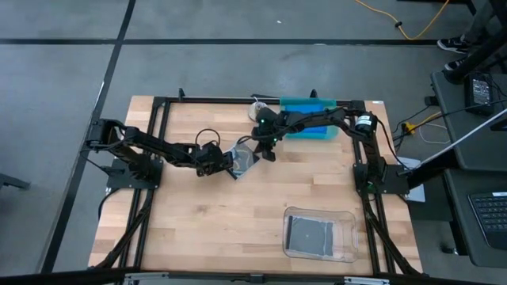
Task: Pick & place jewel cases by type
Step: Put the black CD case into the transparent bin
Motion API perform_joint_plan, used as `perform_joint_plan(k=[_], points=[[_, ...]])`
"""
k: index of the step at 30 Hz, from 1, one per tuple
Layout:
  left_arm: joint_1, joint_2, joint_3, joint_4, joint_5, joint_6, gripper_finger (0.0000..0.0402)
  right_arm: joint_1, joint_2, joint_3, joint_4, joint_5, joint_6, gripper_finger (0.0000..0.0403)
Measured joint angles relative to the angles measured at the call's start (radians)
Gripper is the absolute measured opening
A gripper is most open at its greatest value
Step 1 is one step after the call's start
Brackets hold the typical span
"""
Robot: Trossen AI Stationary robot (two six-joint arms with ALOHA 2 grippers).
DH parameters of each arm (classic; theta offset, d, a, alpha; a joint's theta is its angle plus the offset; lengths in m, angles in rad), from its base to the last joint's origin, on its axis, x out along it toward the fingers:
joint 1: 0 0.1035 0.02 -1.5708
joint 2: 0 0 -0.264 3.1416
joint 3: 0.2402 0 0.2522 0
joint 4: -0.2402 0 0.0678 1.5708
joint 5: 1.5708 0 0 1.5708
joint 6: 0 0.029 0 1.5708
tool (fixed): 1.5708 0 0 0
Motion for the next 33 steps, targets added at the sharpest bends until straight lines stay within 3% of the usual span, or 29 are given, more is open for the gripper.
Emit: perform_joint_plan(k=[6,21,33], points=[[0.000,0.000,0.000,0.001,-0.001,0.011,0.0231,-0.013,-0.084,0.059,-0.002,-0.049,-0.006,0.0007],[0.000,0.001,0.000,0.003,-0.010,-0.026,0.0230,0.005,0.016,0.057,-0.057,0.263,-0.154,0.0004],[0.059,0.035,-0.001,0.079,-0.033,-0.008,0.0230,0.005,0.017,0.063,-0.095,0.246,-0.182,0.0008]])
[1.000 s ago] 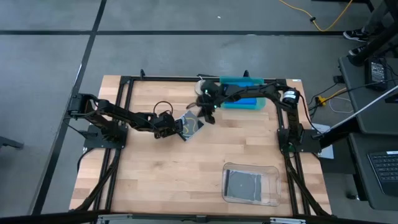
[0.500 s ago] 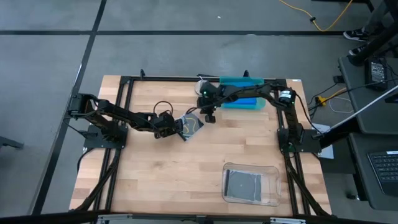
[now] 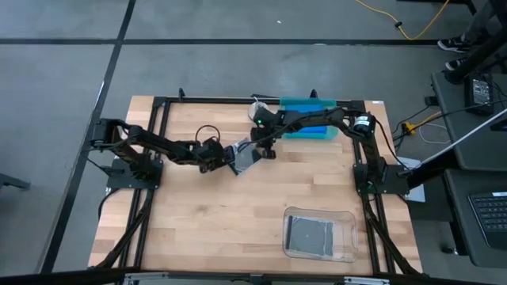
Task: Pick & place jewel cases by type
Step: Put the black CD case into the transparent bin
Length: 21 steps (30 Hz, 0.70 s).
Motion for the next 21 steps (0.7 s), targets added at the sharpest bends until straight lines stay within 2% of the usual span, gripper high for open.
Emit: perform_joint_plan(k=[3,8,21], points=[[0.009,0.002,0.000,0.009,-0.005,0.008,0.0230,0.000,0.000,0.040,-0.101,0.006,-0.044,0.0008],[0.018,0.003,-0.001,0.016,-0.005,0.028,0.0230,-0.001,0.012,0.064,-0.157,0.000,-0.055,0.0009],[0.027,0.007,-0.004,0.042,-0.041,0.051,0.0230,0.005,0.011,0.066,-0.147,0.000,-0.053,0.0009]])
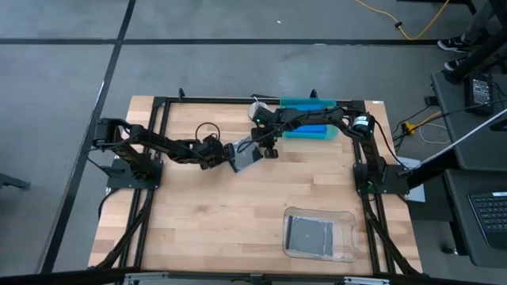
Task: Pick & place jewel cases by type
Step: Put the black CD case into the transparent bin
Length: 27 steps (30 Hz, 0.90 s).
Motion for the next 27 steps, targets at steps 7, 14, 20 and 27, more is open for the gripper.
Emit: perform_joint_plan(k=[7,14,20,27], points=[[0.041,0.009,-0.010,0.172,-0.080,0.144,0.0229,-0.003,0.000,-0.001,-0.012,-0.007,0.004,0.0009],[0.078,-0.007,0.008,0.264,-0.085,0.250,0.0207,-0.003,-0.003,-0.003,-0.041,-0.008,0.005,0.0010],[0.091,-0.074,0.087,0.341,-0.005,0.343,0.0184,-0.003,-0.004,-0.004,-0.041,-0.010,0.004,0.0010],[0.126,-0.057,0.100,0.271,0.188,0.349,0.0174,-0.001,0.000,-0.001,0.019,-0.034,0.011,0.0010]])
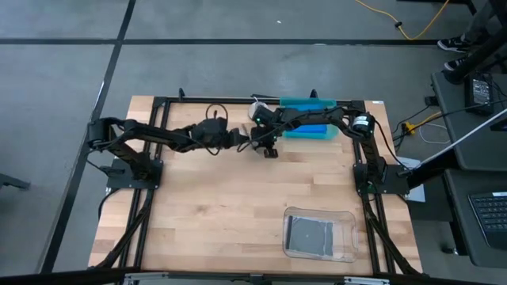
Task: Pick & place jewel cases by type
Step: Put the black CD case into the transparent bin
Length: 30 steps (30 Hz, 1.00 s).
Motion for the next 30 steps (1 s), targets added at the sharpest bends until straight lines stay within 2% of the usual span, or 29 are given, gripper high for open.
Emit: perform_joint_plan(k=[11,25,30], points=[[0.041,-0.001,-0.005,0.009,0.067,-0.008,0.0173,0.000,0.000,0.000,-0.006,0.011,0.000,0.0010],[0.032,0.002,-0.011,0.220,0.051,-0.080,0.0173,0.000,0.000,0.000,-0.007,0.001,-0.006,0.0010],[0.037,0.000,-0.009,0.115,0.073,-0.068,0.0173,-0.001,0.000,0.000,-0.006,0.007,-0.007,0.0009]])
